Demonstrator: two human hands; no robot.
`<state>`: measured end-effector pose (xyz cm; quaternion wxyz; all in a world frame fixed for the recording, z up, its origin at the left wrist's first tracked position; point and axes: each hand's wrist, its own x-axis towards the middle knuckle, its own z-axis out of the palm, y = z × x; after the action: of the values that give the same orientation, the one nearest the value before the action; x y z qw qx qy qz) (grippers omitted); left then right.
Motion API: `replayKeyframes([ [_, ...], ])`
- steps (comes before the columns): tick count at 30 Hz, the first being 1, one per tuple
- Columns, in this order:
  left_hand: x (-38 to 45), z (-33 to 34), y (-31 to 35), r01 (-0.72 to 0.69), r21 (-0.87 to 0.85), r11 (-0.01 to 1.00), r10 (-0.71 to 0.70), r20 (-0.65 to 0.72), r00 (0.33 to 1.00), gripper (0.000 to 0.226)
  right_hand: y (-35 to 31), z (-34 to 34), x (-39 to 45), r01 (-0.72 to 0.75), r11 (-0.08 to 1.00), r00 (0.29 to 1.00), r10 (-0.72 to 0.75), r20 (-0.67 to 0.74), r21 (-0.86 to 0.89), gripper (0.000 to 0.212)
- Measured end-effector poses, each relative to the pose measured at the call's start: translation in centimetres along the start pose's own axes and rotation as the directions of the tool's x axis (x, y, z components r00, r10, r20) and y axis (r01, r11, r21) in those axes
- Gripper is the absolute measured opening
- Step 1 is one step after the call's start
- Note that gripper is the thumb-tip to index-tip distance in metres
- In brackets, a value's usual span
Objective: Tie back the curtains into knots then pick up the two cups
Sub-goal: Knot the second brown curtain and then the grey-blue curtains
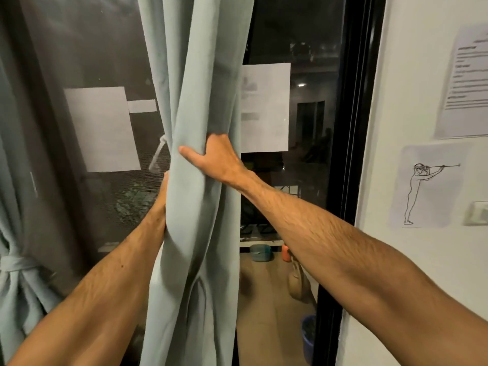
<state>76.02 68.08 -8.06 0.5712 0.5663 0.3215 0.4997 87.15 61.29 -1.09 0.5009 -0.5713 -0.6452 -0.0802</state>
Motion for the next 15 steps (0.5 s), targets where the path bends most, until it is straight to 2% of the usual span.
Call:
replayKeyframes([
  [3,-1.4,4.2,1.5,-0.166,0.017,0.986,0.164,0.079,0.983,0.025,2.2,-2.5,-1.1,-0.021,0.996,0.99,0.009,-0.14,-0.086,0.052],
  [5,-1.7,6.4,0.9,-0.212,0.018,0.977,0.208,0.115,0.971,0.02,3.8,-4.3,-1.6,-0.041,0.985,0.976,0.004,-0.216,-0.167,0.053],
  [8,-2.8,10.4,0.4,-0.286,0.099,0.953,0.269,0.155,0.951,0.016,6.3,-7.2,-2.5,-0.08,0.978,0.962,0.025,-0.27,-0.192,0.05],
  [13,-2.8,17.6,-0.6,-0.356,0.144,0.923,0.33,0.176,0.927,0.017,9.4,-12.6,-4.7,-0.122,0.992,0.952,0.123,-0.282,0.021,0.046],
  [15,-3.1,20.6,-0.7,-0.372,0.116,0.921,0.349,0.179,0.92,0.025,10.7,-14.4,-5.4,-0.156,0.984,0.941,0.173,-0.291,0.084,0.045],
])
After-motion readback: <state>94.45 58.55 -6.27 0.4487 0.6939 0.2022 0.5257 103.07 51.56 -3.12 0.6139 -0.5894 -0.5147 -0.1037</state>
